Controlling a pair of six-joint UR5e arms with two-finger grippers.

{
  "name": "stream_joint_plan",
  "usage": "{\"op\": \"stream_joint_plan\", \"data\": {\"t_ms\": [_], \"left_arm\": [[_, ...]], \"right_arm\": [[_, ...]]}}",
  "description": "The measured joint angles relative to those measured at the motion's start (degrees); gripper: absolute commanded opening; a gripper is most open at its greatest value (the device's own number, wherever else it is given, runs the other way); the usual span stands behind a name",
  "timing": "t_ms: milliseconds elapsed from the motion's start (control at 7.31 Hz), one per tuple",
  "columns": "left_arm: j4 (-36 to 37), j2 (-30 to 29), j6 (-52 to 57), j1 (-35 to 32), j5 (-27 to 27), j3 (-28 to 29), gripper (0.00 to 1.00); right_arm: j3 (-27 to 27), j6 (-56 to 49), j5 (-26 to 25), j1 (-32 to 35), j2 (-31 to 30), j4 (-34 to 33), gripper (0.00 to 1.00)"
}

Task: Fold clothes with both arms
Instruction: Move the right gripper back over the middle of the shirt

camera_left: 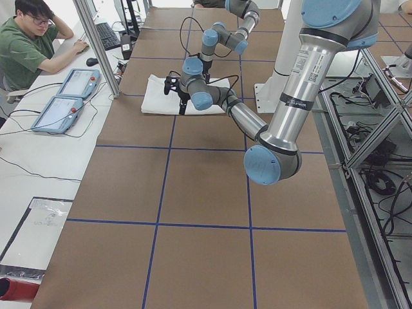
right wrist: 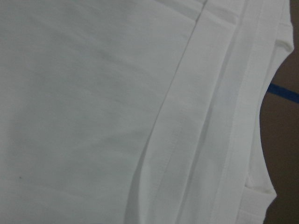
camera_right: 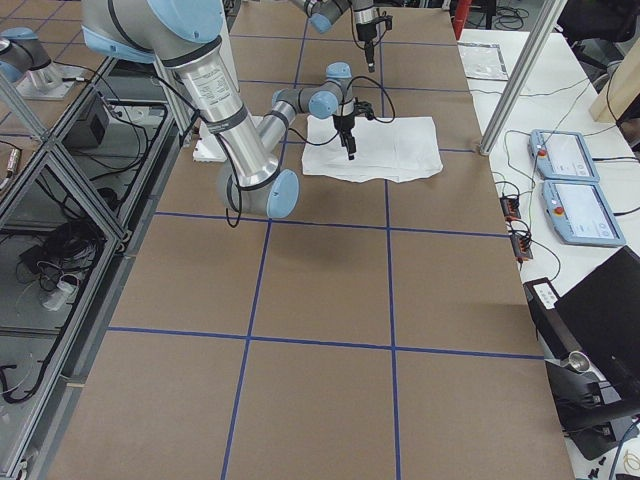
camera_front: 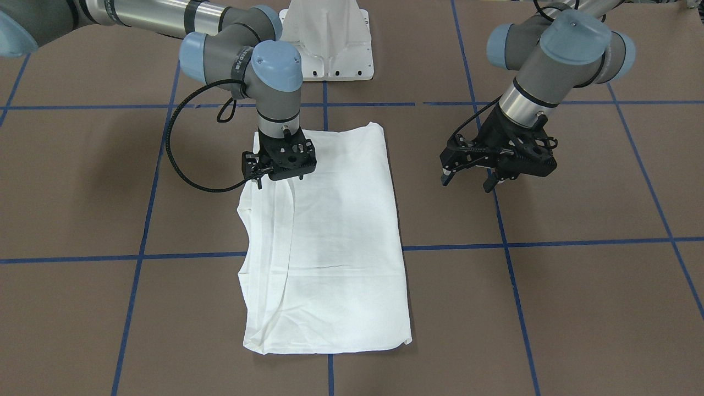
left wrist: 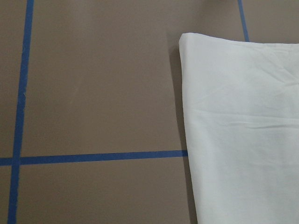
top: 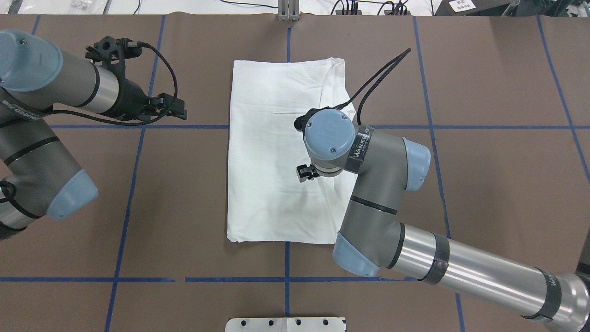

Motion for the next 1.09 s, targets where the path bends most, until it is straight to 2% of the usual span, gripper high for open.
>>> {"op": "stream_joint_plan", "data": {"t_ms": [1094], "left_arm": [[0.0,-0.4,-0.3,0.0,0.1,0.5,1.0]], "right_arm": [[-1.2,0.0,0.1,-0.5,-1.6,-2.4,1.0]]}}
